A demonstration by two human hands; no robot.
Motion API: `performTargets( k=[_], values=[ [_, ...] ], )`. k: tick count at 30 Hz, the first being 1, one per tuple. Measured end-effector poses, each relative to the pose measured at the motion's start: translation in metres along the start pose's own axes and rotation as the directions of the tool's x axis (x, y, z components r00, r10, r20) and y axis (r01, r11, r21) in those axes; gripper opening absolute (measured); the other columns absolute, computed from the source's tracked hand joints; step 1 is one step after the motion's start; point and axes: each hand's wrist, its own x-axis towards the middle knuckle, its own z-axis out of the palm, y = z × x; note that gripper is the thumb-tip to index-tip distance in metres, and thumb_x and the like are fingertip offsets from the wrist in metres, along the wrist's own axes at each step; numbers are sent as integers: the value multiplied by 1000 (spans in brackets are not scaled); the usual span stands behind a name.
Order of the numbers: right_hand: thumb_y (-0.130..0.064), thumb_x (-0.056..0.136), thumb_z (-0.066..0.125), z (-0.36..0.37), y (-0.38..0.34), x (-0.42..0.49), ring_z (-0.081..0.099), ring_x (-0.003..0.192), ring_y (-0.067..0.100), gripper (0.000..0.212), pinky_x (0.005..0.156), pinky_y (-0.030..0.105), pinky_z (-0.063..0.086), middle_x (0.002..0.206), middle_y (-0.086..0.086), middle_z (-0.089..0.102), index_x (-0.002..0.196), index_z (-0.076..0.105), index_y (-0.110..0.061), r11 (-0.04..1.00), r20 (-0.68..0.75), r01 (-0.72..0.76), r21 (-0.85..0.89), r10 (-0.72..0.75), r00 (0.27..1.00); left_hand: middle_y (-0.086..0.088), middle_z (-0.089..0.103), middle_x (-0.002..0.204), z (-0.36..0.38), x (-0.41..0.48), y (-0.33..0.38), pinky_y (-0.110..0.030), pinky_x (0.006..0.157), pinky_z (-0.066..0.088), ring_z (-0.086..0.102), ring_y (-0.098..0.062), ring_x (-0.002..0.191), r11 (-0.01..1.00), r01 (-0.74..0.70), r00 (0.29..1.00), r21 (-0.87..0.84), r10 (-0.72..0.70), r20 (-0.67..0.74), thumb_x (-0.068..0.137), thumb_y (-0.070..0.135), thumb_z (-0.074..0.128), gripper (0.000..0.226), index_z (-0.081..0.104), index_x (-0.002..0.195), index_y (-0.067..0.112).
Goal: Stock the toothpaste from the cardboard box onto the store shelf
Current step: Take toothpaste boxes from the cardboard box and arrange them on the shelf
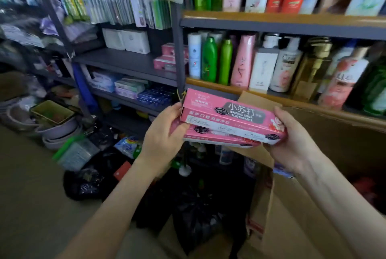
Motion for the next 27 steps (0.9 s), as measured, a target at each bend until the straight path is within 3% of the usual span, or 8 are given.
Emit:
performTargets(
  k=[3,5,8,13,18,22,24,27],
  values=[
    [-32,98,46,47,31,16,66,54,10,26,49,18,51,64,0,70,84,60,-15,1000,-6,5,-22,-6,1000,7,43,138,-24,-3,-45,-37,101,47,38,-14,133,998,47,997,46,-44,-62,86,9,67,43,54,126,16],
    [-34,98,47,81,54,28,67,58,13,27,58,23,55,67,2,71,88,62,-14,998,2,7,-56,-7,1000,-15,37,139,-34,-7,-84,-40,76,57,43,-36,128,994,-61,996,92,67,-64,68,-10,76,51,51,106,12],
    [-41,95,50,127,92,44,67,69,20,32,80,38,51,81,6,73,96,68,-14,998,11,-23,-65,24,1000,-12,32,133,-47,-7,-142,-33,56,55,58,-41,105,998,-27,1000,62,28,-13,58,-16,76,62,45,101,15],
    [-41,92,55,189,139,73,68,81,23,40,92,45,49,102,9,71,119,65,-12,998,-2,-49,-40,49,999,-17,41,130,-57,-12,-210,-28,78,49,58,-34,105,986,138,990,-93,-140,-20,76,-5,75,43,46,99,15],
    [-42,92,56,230,173,104,70,87,23,27,89,49,52,92,7,74,98,65,-17,992,5,-122,-27,122,992,-14,35,133,-45,-1,-263,-35,90,49,52,-26,112,955,241,970,-174,-240,25,81,-1,72,41,44,108,14],
    [-41,92,58,253,189,143,71,80,23,24,92,50,50,86,6,74,92,63,-17,990,-36,-137,-19,136,990,-9,20,141,-33,13,-306,-31,106,37,32,-18,130,918,286,957,-275,-258,133,77,-6,69,70,20,118,21],
    [-40,92,57,261,192,167,69,83,25,25,96,51,48,87,7,74,89,65,-17,990,-40,-141,2,141,989,1,29,135,-34,26,-319,-36,101,43,36,-16,128,738,452,892,-501,-371,259,77,-6,66,66,20,120,17],
    [-41,92,57,276,199,204,69,88,26,28,92,48,50,92,9,74,95,66,-15,990,-1,-144,7,144,990,-2,59,114,-37,62,-334,-31,75,53,60,-17,102,-58,582,575,-811,-676,461,92,21,60,38,43,125,16]
  ],
)
